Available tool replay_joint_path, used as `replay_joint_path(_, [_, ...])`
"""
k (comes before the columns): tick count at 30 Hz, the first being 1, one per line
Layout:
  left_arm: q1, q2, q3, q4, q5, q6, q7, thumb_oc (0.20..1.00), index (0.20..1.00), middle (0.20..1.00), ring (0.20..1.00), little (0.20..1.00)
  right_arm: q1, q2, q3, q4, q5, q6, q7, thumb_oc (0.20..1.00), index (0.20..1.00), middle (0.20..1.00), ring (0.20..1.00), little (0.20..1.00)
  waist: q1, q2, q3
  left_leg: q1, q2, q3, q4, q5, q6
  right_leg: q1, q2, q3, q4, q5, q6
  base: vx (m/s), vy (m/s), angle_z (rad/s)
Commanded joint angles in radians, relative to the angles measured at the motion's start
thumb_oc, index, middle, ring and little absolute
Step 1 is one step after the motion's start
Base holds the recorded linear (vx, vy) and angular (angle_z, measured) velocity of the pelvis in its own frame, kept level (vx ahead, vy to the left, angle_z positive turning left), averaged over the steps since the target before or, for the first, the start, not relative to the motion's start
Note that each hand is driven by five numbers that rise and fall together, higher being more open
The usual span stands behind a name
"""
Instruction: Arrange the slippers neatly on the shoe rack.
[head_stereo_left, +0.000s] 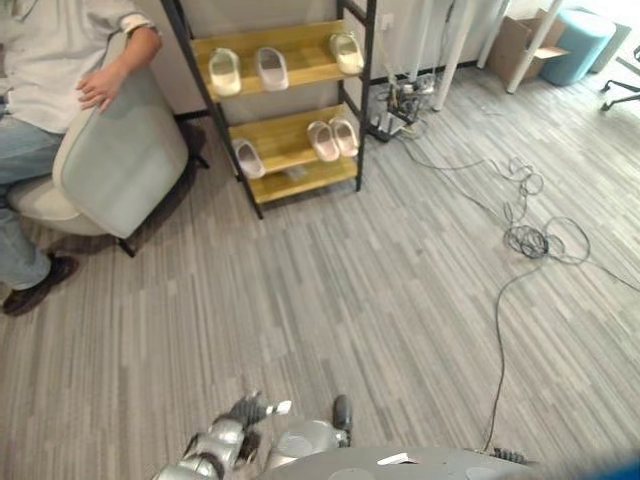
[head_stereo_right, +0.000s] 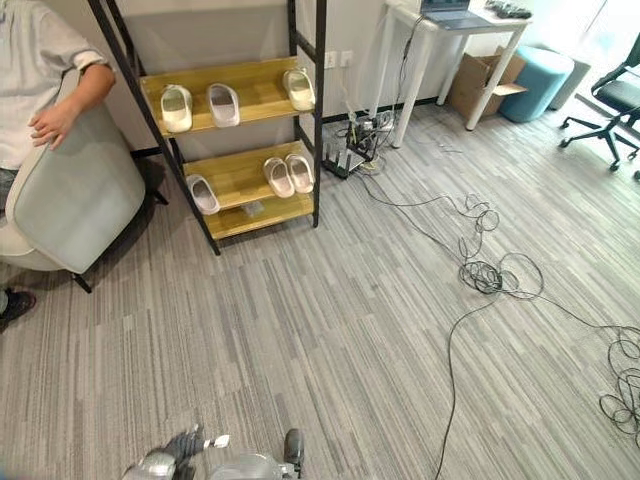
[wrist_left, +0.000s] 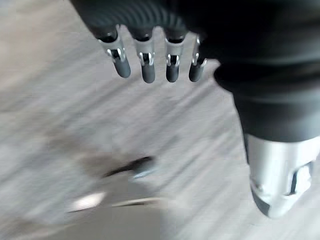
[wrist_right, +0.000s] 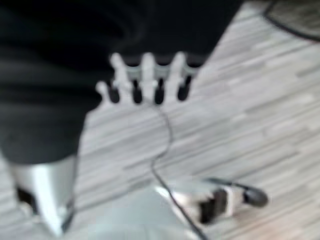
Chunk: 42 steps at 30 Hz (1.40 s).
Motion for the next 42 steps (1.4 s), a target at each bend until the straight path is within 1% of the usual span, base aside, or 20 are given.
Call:
replay_joint_path(1, [0.007, -0.004, -0.012, 0.038, -0.017, 0.000, 0.028, 1.000, 1.000, 1.000, 1.000, 1.000, -0.021, -0.042, -0.050, -0.008, 0.017, -0.015, -0.019, 1.000, 1.000, 1.000, 1.000, 1.000, -0.045, 0.053, 0.044, 0.039, 0.043, -0.017, 0.042, -0.037, -0.100, -0.051, -0.085, -0.185, -0.307, 0.094, -0.122, 0.57, 0.005, 0.24])
replay_joint_path(3, [0.000, -0.010, -0.029, 0.046, 0.000, 0.001, 0.028, 1.000, 1.000, 1.000, 1.000, 1.000, -0.009, -0.034, -0.051, -0.002, 0.032, -0.013, -0.015, 1.000, 1.000, 1.000, 1.000, 1.000, -0.082, 0.043, 0.054, 0.089, 0.031, -0.053, 0.055, -0.078, -0.115, -0.078, -0.081, -0.161, -0.476, 0.058, -0.129, 0.50, -0.121, 0.42])
replay_joint_path(6, [-0.004, -0.016, -0.030, 0.070, 0.028, -0.004, 0.034, 1.000, 1.000, 1.000, 1.000, 1.000, -0.002, -0.025, -0.042, 0.023, 0.040, 0.002, -0.008, 1.000, 1.000, 1.000, 1.000, 1.000, -0.117, 0.011, 0.047, 0.144, 0.015, -0.110, 0.051, -0.134, -0.147, -0.118, -0.066, -0.021, -0.785, 0.121, -0.092, 0.47, -0.211, 0.89])
replay_joint_path(8, [0.000, -0.017, -0.019, 0.091, 0.033, -0.005, 0.039, 1.000, 1.000, 1.000, 1.000, 1.000, 0.002, -0.021, -0.044, 0.039, 0.041, 0.012, -0.005, 1.000, 1.000, 1.000, 1.000, 1.000, -0.132, 0.011, 0.047, 0.187, 0.022, -0.145, 0.043, -0.164, -0.162, -0.148, -0.080, 0.029, -0.892, 0.164, -0.073, 0.44, -0.197, 0.81])
replay_joint_path(13, [0.030, -0.017, 0.012, 0.143, 0.050, 0.002, 0.038, 1.000, 1.000, 1.000, 1.000, 1.000, 0.025, -0.018, -0.056, 0.066, 0.034, 0.024, 0.005, 1.000, 1.000, 1.000, 1.000, 1.000, -0.149, 0.014, 0.018, 0.279, 0.058, -0.196, 0.004, -0.203, -0.195, -0.155, -0.088, 0.018, -0.929, 0.189, -0.056, 0.37, -0.237, 0.81])
replay_joint_path(15, [0.063, -0.018, 0.024, 0.172, 0.069, 0.008, 0.041, 1.000, 1.000, 1.000, 1.000, 1.000, 0.032, -0.027, -0.061, 0.089, 0.027, 0.029, 0.011, 1.000, 1.000, 1.000, 1.000, 1.000, -0.153, 0.007, -0.020, 0.318, 0.097, -0.233, 0.015, -0.205, -0.222, -0.136, -0.056, 0.072, -0.861, 0.212, -0.071, 0.42, -0.381, 0.58])
replay_joint_path(16, [0.070, -0.016, 0.035, 0.176, 0.063, 0.010, 0.041, 1.000, 1.000, 1.000, 1.000, 1.000, 0.029, -0.031, -0.059, 0.096, 0.029, 0.031, 0.017, 1.000, 1.000, 1.000, 1.000, 1.000, -0.157, 0.011, -0.027, 0.322, 0.127, -0.240, 0.033, -0.193, -0.238, -0.138, -0.035, 0.075, -0.830, 0.199, -0.079, 0.39, -0.499, 0.50])
replay_joint_path(17, [0.080, -0.015, 0.053, 0.177, 0.035, 0.008, 0.037, 1.000, 1.000, 1.000, 1.000, 1.000, 0.021, -0.040, -0.047, 0.104, 0.024, 0.032, 0.021, 1.000, 1.000, 1.000, 1.000, 1.000, -0.150, 0.016, -0.036, 0.279, 0.175, -0.247, 0.139, -0.111, -0.276, -0.113, -0.009, 0.072, -0.793, 0.164, -0.107, 0.34, -0.514, 0.47])
replay_joint_path(19, [0.079, -0.012, 0.071, 0.168, -0.004, 0.008, 0.029, 1.000, 1.000, 1.000, 1.000, 1.000, 0.004, -0.054, -0.034, 0.101, 0.017, 0.030, 0.025, 1.000, 1.000, 1.000, 1.000, 1.000, -0.139, 0.004, -0.033, 0.146, 0.218, -0.236, 0.390, 0.048, -0.296, -0.060, 0.004, 0.066, -0.788, 0.120, -0.150, 0.27, -0.488, 0.40])
replay_joint_path(20, [0.069, -0.006, 0.069, 0.158, -0.016, 0.008, 0.032, 1.000, 1.000, 1.000, 1.000, 1.000, -0.004, -0.061, -0.029, 0.097, 0.019, 0.029, 0.018, 1.000, 1.000, 1.000, 1.000, 1.000, -0.129, -0.015, -0.016, 0.056, 0.228, -0.228, 0.537, 0.110, -0.284, -0.031, 0.001, 0.065, -0.787, 0.102, -0.174, 0.24, -0.639, 0.18])
replay_joint_path(21, [0.058, 0.000, 0.073, 0.135, -0.045, 0.009, 0.042, 1.000, 1.000, 1.000, 1.000, 1.000, -0.019, -0.073, -0.027, 0.083, 0.025, 0.026, 0.005, 1.000, 1.000, 1.000, 1.000, 1.000, -0.110, -0.044, 0.011, -0.029, 0.277, -0.148, 0.671, 0.129, -0.241, 0.018, 0.008, 0.054, -0.792, 0.081, -0.214, 0.31, -0.651, -0.04])
replay_joint_path(22, [0.049, -0.005, 0.082, 0.127, -0.082, 0.005, 0.050, 1.000, 1.000, 1.000, 1.000, 1.000, -0.034, -0.094, -0.030, 0.072, 0.024, 0.021, -0.012, 1.000, 1.000, 1.000, 1.000, 1.000, -0.086, -0.057, 0.019, -0.085, 0.269, -0.082, 0.646, 0.091, -0.237, 0.058, 0.012, 0.041, -0.796, 0.061, -0.227, 0.26, -0.496, -0.06])
replay_joint_path(23, [0.049, -0.006, 0.082, 0.127, -0.082, 0.005, 0.050, 1.000, 1.000, 1.000, 1.000, 1.000, -0.034, -0.095, -0.030, 0.072, 0.024, 0.021, -0.012, 1.000, 1.000, 1.000, 1.000, 1.000, -0.085, -0.054, 0.022, -0.083, 0.272, -0.081, 0.651, 0.085, -0.236, 0.060, 0.014, 0.041, -0.794, 0.058, -0.227, 0.38, -0.247, 0.14])
replay_joint_path(24, [0.051, -0.007, 0.099, 0.128, -0.120, -0.002, 0.051, 1.000, 1.000, 1.000, 1.000, 1.000, -0.033, -0.108, -0.038, 0.060, 0.020, 0.012, -0.014, 1.000, 1.000, 1.000, 1.000, 1.000, -0.060, -0.056, 0.021, -0.125, 0.231, -0.029, 0.539, 0.027, -0.231, 0.115, 0.023, 0.027, -0.808, 0.034, -0.220, 0.23, -0.089, 0.06])
replay_joint_path(25, [0.051, -0.007, 0.099, 0.128, -0.120, -0.002, 0.051, 1.000, 1.000, 1.000, 1.000, 1.000, -0.033, -0.108, -0.038, 0.060, 0.020, 0.012, -0.014, 1.000, 1.000, 1.000, 1.000, 1.000, -0.060, -0.059, 0.019, -0.125, 0.228, -0.028, 0.533, 0.032, -0.231, 0.114, 0.020, 0.028, -0.809, 0.036, -0.220, 0.43, -0.121, -0.30])
replay_joint_path(26, [0.054, -0.009, 0.112, 0.129, -0.147, -0.009, 0.059, 1.000, 1.000, 1.000, 1.000, 1.000, -0.040, -0.104, -0.025, 0.053, 0.005, 0.007, -0.017, 1.000, 1.000, 1.000, 1.000, 1.000, -0.032, -0.054, 0.012, -0.157, 0.185, -0.014, 0.386, 0.013, -0.229, 0.141, 0.034, 0.017, -0.813, 0.015, -0.211, 0.20, -0.024, -0.38])
replay_joint_path(27, [0.055, -0.009, 0.111, 0.129, -0.148, -0.009, 0.059, 1.000, 1.000, 1.000, 1.000, 1.000, -0.039, -0.103, -0.025, 0.053, 0.005, 0.007, -0.017, 1.000, 1.000, 1.000, 1.000, 1.000, -0.033, -0.056, 0.017, -0.149, 0.181, -0.013, 0.383, 0.011, -0.228, 0.147, 0.030, 0.017, -0.811, 0.010, -0.209, 0.35, -0.039, -0.33])
replay_joint_path(31, [0.046, -0.020, 0.126, 0.131, -0.183, -0.010, 0.079, 1.000, 1.000, 1.000, 1.000, 1.000, -0.055, -0.078, 0.035, 0.046, -0.072, 0.012, -0.042, 1.000, 1.000, 1.000, 1.000, 1.000, 0.043, -0.027, 0.010, -0.211, 0.135, -0.087, 0.092, 0.136, -0.253, 0.259, 0.079, 0.018, -0.833, -0.053, -0.214, 0.34, -0.005, -0.07])
replay_joint_path(35, [0.073, -0.030, 0.153, 0.159, -0.193, 0.004, 0.088, 1.000, 1.000, 1.000, 1.000, 1.000, -0.046, -0.048, 0.068, 0.044, -0.145, 0.018, -0.057, 1.000, 1.000, 1.000, 1.000, 1.000, 0.065, -0.014, -0.025, -0.175, 0.128, -0.107, 0.019, 0.177, -0.240, 0.325, 0.077, 0.014, -0.828, -0.114, -0.211, 0.33, 0.079, -0.24])
replay_joint_path(42, [0.085, -0.025, 0.191, 0.190, -0.183, 0.019, 0.077, 1.000, 1.000, 1.000, 1.000, 1.000, -0.028, -0.006, 0.080, 0.039, -0.175, 0.029, -0.047, 1.000, 1.000, 1.000, 1.000, 1.000, 0.073, -0.062, -0.107, -0.119, 0.074, -0.092, 0.013, 0.110, -0.211, 0.362, -0.017, 0.014, -0.918, -0.055, -0.145, 0.27, 0.131, 0.09])
